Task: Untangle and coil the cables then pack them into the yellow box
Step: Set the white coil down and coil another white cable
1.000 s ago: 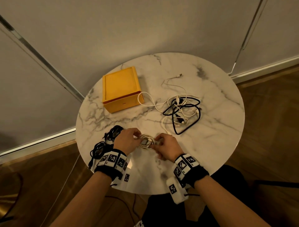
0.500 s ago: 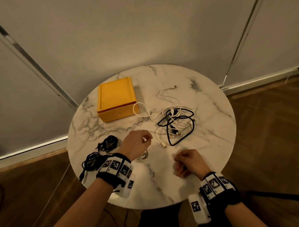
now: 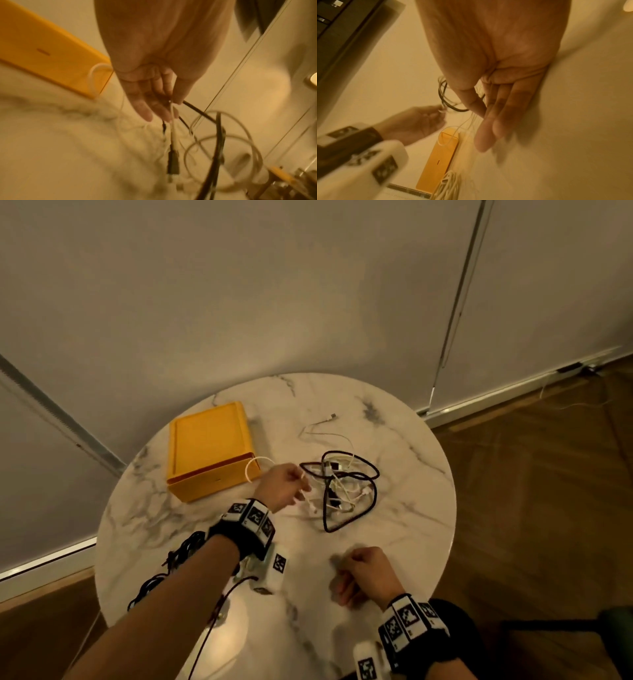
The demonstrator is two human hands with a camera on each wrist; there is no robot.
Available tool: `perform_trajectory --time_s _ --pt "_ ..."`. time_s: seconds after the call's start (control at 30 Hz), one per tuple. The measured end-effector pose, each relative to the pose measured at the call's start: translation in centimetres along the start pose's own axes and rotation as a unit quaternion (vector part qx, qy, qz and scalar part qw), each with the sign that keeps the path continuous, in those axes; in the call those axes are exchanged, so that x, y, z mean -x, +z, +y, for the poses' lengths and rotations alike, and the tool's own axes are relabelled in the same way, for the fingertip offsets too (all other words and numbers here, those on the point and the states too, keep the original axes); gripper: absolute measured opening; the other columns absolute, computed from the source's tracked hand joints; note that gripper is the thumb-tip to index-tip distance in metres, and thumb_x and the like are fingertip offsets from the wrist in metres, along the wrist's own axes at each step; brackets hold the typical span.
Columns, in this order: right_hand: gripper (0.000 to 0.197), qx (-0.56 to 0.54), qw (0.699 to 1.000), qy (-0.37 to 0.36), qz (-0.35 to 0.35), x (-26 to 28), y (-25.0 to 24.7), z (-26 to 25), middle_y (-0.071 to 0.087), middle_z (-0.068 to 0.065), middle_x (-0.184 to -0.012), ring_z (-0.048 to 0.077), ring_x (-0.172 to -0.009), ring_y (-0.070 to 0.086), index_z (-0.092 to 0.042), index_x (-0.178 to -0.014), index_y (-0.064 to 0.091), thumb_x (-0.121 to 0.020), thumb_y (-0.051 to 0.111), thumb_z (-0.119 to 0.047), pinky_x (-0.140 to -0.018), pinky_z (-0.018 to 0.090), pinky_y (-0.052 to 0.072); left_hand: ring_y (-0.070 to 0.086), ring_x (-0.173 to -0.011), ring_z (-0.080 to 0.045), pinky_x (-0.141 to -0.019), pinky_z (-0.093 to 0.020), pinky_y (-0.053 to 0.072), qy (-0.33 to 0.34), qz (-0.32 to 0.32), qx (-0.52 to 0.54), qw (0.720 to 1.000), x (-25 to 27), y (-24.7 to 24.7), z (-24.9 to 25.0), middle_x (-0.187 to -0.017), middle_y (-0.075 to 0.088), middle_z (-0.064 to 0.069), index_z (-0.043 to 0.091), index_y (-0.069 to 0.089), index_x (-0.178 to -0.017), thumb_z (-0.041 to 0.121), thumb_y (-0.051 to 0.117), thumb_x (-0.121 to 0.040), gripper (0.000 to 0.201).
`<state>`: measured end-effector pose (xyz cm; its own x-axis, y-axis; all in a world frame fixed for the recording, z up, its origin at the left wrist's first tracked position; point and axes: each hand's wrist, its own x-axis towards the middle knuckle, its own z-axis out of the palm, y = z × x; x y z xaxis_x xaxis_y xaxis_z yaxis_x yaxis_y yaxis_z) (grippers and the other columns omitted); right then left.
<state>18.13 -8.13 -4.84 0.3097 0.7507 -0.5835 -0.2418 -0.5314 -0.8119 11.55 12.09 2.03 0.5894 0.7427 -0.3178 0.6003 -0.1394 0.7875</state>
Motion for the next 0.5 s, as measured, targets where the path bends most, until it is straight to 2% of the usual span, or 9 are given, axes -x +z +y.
perform_trajectory --time_s 0.1,0.17,0.3,0.4,0.5 --pt "0.035 -0.012 1.0 -0.017 0.014 0.0 0.4 0.3 0.067 0.019 -0.058 0.025 -0.04 0.06 -0.004 -0.063 0.061 -0.095 0.058 -0.019 -0.036 0.024 0.045 0.06 -0.048 -0.008 -0.05 -0.026 0.052 0.107 0.067 0.087 0.988 0.2 -2.8 4.7 -0.078 0.07 -0.007 0.002 0.056 -0.084 0.004 0.06 -0.092 0.009" --pt "0.034 -0.035 0.999 -0.016 0.026 0.0 0.6 0.5 0.067 0.021 -0.06 0.025 -0.041 0.06 -0.007 -0.061 0.056 -0.094 0.059 -0.016 -0.037 0.025 0.046 0.061 -0.048 -0.008 -0.048 -0.024 0.053 0.15 0.099 0.14 0.974 0.4 -4.8 8.0 -0.077 0.068 -0.011 -0.001 0.055 -0.087 0.003 0.059 -0.093 0.008" --pt "0.027 -0.071 0.997 -0.026 0.015 0.5 0.3 0.1 0.064 0.025 -0.06 0.026 -0.04 0.06 -0.003 -0.066 0.057 -0.092 0.059 -0.007 -0.037 0.024 0.045 0.068 -0.065 -0.017 -0.055 -0.028 0.057 0.219 0.132 0.205 0.945 1.6 -8.4 13.4 -0.079 0.067 -0.015 0.007 0.057 -0.081 0.001 0.059 -0.091 0.012" --pt "0.019 -0.071 0.994 -0.069 0.048 1.4 -0.6 -2.2 0.065 0.021 -0.061 0.025 -0.043 0.059 0.003 -0.076 0.063 -0.092 0.054 -0.001 -0.042 0.026 0.046 0.068 -0.072 -0.021 -0.056 -0.03 0.057 0.241 0.128 0.174 0.946 3.2 -9.7 14.6 -0.081 0.069 -0.015 0.006 0.059 -0.083 0.004 0.063 -0.088 0.007" --pt "0.02 -0.069 0.973 -0.194 0.107 3.0 -1.8 -6.4 0.066 0.017 -0.06 0.022 -0.045 0.057 0.003 -0.079 0.064 -0.094 0.05 0.003 -0.048 0.031 0.045 0.064 -0.062 -0.014 -0.047 -0.026 0.051 0.258 0.096 0.071 0.959 4.9 -9.3 13.3 -0.071 0.071 -0.001 0.006 0.062 -0.082 0.011 0.066 -0.089 0.009"
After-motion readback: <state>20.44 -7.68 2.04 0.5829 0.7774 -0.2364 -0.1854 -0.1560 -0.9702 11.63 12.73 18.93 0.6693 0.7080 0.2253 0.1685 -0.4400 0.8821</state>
